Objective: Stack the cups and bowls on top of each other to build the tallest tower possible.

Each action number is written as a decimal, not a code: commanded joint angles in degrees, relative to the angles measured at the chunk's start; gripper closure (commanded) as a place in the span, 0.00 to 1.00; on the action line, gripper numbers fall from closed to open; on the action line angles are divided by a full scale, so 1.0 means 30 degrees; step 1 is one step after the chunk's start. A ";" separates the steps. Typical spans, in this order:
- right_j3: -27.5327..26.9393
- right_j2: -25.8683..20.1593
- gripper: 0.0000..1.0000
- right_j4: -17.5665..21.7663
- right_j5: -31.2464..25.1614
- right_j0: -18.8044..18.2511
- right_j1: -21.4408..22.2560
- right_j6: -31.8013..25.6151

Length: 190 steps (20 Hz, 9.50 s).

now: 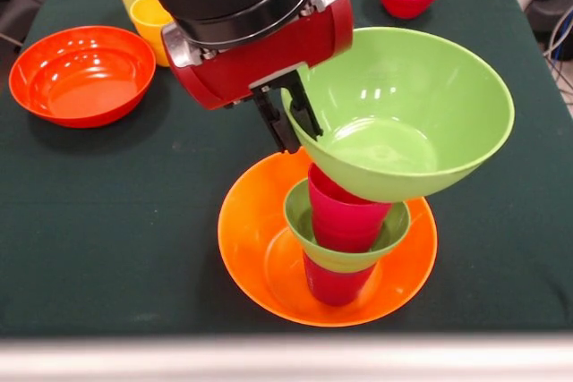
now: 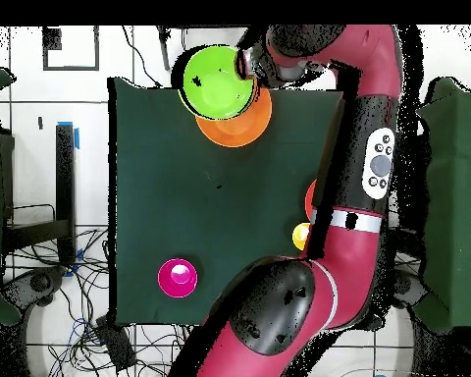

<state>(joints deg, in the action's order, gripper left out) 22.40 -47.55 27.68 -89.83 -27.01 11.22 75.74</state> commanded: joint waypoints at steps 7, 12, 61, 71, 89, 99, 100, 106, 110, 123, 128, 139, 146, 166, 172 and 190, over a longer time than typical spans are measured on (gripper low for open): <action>-0.0890 -0.2122 1.00 0.2629 -0.1581 -0.0365 -0.0042 -0.7471; -0.0516 -0.2111 1.00 0.2504 -0.1462 -0.0564 -0.0021 -0.7101; 0.0909 -0.1047 0.00 0.2074 -0.1834 -0.1099 0.0257 -0.6449; 0.1214 -0.0943 0.00 0.1869 -0.1579 -0.1125 0.0318 -0.6431; -0.0031 -0.0369 0.00 0.4541 -0.0131 -0.0545 -0.0240 -0.7479; -0.1988 -0.1809 0.00 0.9034 0.0419 -0.0792 -0.0810 -0.9613; -0.1963 -0.1930 0.00 0.9175 0.0549 -0.0858 -0.0844 -0.9729; -0.1889 -0.2736 0.00 0.9626 0.1514 -0.1177 -0.1496 -0.9784; -0.2046 -0.3314 0.00 0.9893 0.1802 -0.1387 -0.1973 -1.0210; -0.2727 -0.5709 0.00 1.1771 0.1284 -0.1797 -0.3792 -1.1381; -0.3214 -0.7520 0.00 1.3628 -0.0541 -0.1963 -0.3841 -1.4224; -0.3106 -0.9598 0.00 1.4095 -0.1532 -0.2708 -0.2484 -0.6515; -0.3859 -1.0566 0.00 1.5727 -0.2412 -0.2499 -0.1396 0.0231; 0.3131 -0.1053 0.00 0.6072 0.3954 -0.4202 -0.0414 1.5440; 0.7212 0.0621 0.00 0.4848 0.6758 -0.5135 0.0561 1.7093; 0.7269 0.3066 0.00 0.3887 0.8873 -0.3103 -0.1157 1.8019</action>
<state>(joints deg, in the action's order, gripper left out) 39.80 -43.80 39.57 -66.18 -40.56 11.61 120.35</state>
